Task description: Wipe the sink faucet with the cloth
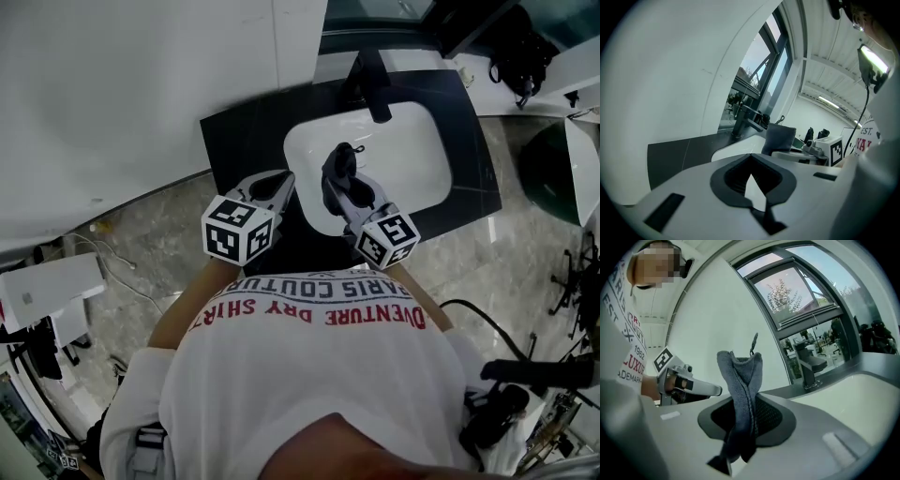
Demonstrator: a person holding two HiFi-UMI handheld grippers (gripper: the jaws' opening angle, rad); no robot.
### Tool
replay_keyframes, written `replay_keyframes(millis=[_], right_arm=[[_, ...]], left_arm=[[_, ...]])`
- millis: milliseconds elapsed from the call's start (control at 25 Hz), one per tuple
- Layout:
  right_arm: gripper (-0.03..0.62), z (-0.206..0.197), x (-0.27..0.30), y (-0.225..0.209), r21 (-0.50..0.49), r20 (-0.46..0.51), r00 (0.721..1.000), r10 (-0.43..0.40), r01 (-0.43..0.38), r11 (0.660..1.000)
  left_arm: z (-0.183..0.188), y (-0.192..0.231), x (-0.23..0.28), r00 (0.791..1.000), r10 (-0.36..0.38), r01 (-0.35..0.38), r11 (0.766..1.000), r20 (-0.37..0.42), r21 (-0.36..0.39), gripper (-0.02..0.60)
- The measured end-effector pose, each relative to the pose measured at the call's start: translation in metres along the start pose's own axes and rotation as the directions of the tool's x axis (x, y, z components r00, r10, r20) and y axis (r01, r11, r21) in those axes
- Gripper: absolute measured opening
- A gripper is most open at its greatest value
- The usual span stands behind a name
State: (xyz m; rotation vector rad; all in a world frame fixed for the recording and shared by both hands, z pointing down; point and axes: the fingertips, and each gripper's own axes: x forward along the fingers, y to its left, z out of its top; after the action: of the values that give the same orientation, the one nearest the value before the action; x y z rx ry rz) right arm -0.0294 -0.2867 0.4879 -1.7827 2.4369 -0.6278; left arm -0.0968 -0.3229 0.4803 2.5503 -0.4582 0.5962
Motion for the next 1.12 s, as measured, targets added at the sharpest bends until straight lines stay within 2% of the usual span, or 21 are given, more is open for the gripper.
replay_keyframes(millis=[200,400,520,680,840,1000,1120], right_arm=[[0.078,-0.003,0.005,-0.017,-0.037,-0.034,0.998,-0.049,0.048,0.998],[0.078,0.003,0.042,-0.037,-0.088,-0.029,0.99,-0.139,0.136,0.987],[0.078,0.0,0.07,-0.053,-0.164,-0.061,0.974,-0.22,0.207,0.964],[0.078,0.002,0.097,-0.083,-0.171,-0.109,0.936,-0.334,0.313,0.934],[0.078,0.001,0.116,-0.113,-0.21,-0.197,0.882,-0.429,0.39,0.897],[0.078,0.001,0.128,-0.139,-0.259,-0.248,0.786,-0.566,0.509,0.821],[0.078,-0.013,0.138,-0.152,-0.314,-0.295,0.709,-0.64,0.56,0.766]], left_arm=[[0.003,0.002,0.014,1.0,-0.025,0.025,1.0,0.011,-0.008,0.002],[0.01,0.024,0.015,0.997,-0.078,0.078,0.997,-0.007,0.015,0.002],[0.006,0.04,0.007,0.993,-0.113,0.114,0.993,-0.032,0.032,0.001],[0.012,0.064,-0.005,0.99,-0.135,0.137,0.989,-0.04,0.051,0.002],[0.008,0.08,-0.013,0.989,-0.148,0.148,0.989,-0.031,0.017,0.001],[0.001,0.083,-0.016,0.984,-0.169,0.17,0.985,-0.051,0.014,0.002],[0.0,0.09,-0.021,0.984,-0.169,0.169,0.985,-0.052,0.013,0.002]])
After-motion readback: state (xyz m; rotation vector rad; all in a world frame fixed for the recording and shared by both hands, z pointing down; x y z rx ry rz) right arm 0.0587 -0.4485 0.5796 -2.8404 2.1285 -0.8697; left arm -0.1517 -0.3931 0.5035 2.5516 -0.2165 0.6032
